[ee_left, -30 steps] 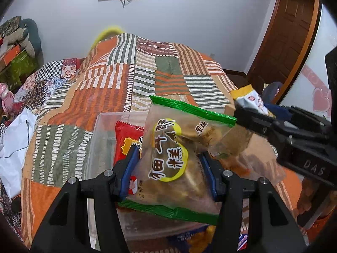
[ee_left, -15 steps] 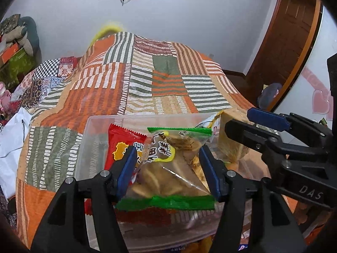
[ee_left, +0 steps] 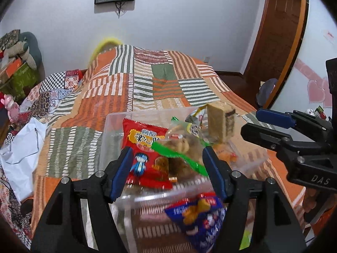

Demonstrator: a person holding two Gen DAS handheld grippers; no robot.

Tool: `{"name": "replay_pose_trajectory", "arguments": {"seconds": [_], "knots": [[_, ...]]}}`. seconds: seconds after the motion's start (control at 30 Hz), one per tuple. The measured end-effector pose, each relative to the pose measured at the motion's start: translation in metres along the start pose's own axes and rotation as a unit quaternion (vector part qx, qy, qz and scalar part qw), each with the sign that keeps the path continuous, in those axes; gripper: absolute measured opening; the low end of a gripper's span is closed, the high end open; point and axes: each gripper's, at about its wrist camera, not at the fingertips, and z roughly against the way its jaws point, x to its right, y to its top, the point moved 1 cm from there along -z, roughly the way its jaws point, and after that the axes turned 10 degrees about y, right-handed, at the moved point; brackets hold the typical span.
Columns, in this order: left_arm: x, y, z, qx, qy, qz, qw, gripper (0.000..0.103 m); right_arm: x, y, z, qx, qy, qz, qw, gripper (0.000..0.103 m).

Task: Organize snacks
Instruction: 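Carry both bags over the clear box and release them inside, then grasp the green pack with the left tool while the right tool grasps the green jelly cup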

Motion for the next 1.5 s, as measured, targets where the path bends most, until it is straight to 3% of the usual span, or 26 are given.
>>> {"name": "replay_pose_trajectory", "arguments": {"seconds": [0.27, 0.77, 1.23, 1.5], "knots": [[0.000, -0.026, 0.034, 0.008, 0.005, -0.016, 0.9998, 0.072, -0.021, -0.022, 0.026, 0.021, -0.003, 0.017, 1.000, 0.060], [-0.003, -0.093, 0.054, -0.043, -0.006, -0.032, 0.9985, 0.073, -0.045, -0.075, 0.032, 0.007, 0.027, 0.005, 1.000, 0.062], [-0.004, -0.144, 0.046, -0.093, -0.052, -0.033, 0.9938, 0.074, -0.047, -0.118, 0.014, -0.025, 0.048, -0.048, 0.997, 0.064], [-0.012, -0.154, 0.030, -0.114, -0.054, -0.015, 0.9919, 0.074, -0.049, -0.127, 0.000, -0.042, 0.054, -0.054, 0.996, 0.064]]}}
